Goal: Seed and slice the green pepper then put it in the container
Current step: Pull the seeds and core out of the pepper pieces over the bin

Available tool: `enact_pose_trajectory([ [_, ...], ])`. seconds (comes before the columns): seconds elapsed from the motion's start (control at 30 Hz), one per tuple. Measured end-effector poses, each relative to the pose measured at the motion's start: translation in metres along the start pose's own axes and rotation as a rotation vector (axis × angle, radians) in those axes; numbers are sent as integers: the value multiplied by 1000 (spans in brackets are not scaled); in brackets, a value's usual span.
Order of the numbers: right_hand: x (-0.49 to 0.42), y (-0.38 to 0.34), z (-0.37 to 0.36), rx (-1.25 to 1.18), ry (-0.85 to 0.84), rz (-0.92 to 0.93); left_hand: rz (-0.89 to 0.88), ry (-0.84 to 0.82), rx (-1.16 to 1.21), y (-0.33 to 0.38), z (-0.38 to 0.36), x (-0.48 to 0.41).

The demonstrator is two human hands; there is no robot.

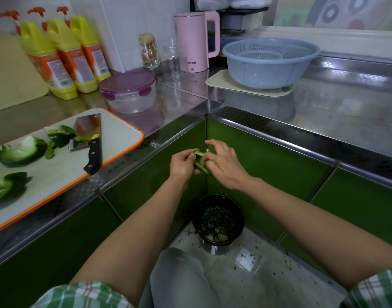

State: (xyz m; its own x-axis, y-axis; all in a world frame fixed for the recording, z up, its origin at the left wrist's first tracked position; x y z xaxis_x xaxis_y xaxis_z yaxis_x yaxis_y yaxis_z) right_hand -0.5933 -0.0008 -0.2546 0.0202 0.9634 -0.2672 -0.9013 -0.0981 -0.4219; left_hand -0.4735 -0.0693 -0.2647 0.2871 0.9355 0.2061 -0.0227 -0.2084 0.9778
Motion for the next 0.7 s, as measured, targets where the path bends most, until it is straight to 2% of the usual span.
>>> enact_pose_trajectory([
  [0.13,6,8,6,-17,85,-42,-79,52,-21,5,0,-3],
  [0.3,0,7,-1,24,-25,24,-146,40,-52,6,-5,-3],
  [0.5,8,19,3,15,27,-49,-174,117,-38,6,4,-7],
  [0.7,3,7,0,51,-9,48,-178,148,10,6,3,-8],
])
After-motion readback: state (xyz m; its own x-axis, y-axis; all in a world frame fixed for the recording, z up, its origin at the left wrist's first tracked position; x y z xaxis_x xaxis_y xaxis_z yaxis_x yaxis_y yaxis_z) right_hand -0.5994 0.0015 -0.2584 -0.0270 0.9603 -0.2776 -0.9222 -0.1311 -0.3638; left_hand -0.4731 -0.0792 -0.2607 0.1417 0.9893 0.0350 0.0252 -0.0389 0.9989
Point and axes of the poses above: each hand's wrist, its own x-axis away from the middle knuckle, its own z-axis out of the back of the hand, y = z × x, the point moved 2 cm from there along -x, towards the middle knuckle, and after that the axes turned 1 degree about x, right-handed, at the moved point
